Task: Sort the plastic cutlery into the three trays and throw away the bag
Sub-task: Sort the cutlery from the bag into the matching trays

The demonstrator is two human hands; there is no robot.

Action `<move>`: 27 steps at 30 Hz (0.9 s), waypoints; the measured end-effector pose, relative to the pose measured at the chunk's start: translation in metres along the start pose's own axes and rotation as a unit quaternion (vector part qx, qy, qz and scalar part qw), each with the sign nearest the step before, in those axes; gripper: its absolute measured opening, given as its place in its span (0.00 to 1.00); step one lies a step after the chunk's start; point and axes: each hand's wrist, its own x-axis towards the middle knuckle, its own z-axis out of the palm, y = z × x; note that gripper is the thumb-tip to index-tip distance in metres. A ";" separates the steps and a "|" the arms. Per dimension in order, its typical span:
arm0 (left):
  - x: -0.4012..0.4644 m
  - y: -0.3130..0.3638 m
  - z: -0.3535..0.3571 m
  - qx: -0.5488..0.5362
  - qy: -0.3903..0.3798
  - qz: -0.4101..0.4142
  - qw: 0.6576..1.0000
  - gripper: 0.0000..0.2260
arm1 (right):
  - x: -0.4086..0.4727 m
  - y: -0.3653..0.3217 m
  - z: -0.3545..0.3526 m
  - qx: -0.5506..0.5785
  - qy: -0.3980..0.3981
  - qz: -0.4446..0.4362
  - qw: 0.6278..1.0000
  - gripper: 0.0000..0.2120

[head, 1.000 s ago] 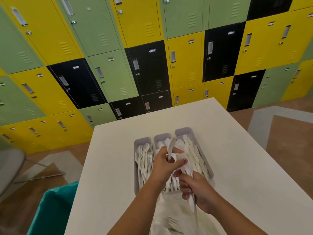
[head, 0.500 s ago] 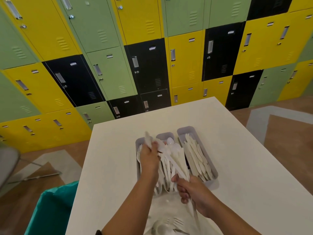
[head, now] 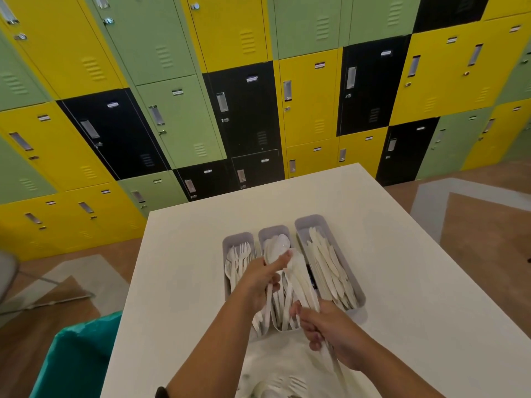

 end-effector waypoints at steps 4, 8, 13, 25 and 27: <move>0.004 0.001 0.008 0.056 -0.021 0.015 0.998 0.05 | 0.001 -0.001 -0.001 -0.013 -0.019 0.006 1.000 0.07; 0.019 0.003 0.010 0.018 0.074 0.090 0.993 0.06 | 0.004 -0.007 -0.006 -0.016 -0.023 -0.001 1.000 0.08; 0.023 0.025 0.000 0.001 0.239 0.196 0.951 0.06 | 0.003 -0.005 -0.021 -0.011 -0.021 -0.002 1.000 0.08; 0.059 -0.011 0.010 0.218 0.149 0.134 0.955 0.12 | 0.012 0.005 -0.039 0.038 0.053 -0.023 0.998 0.07; 0.063 -0.027 0.009 0.199 0.143 0.079 0.966 0.02 | 0.012 0.005 -0.041 0.042 0.063 -0.029 0.997 0.06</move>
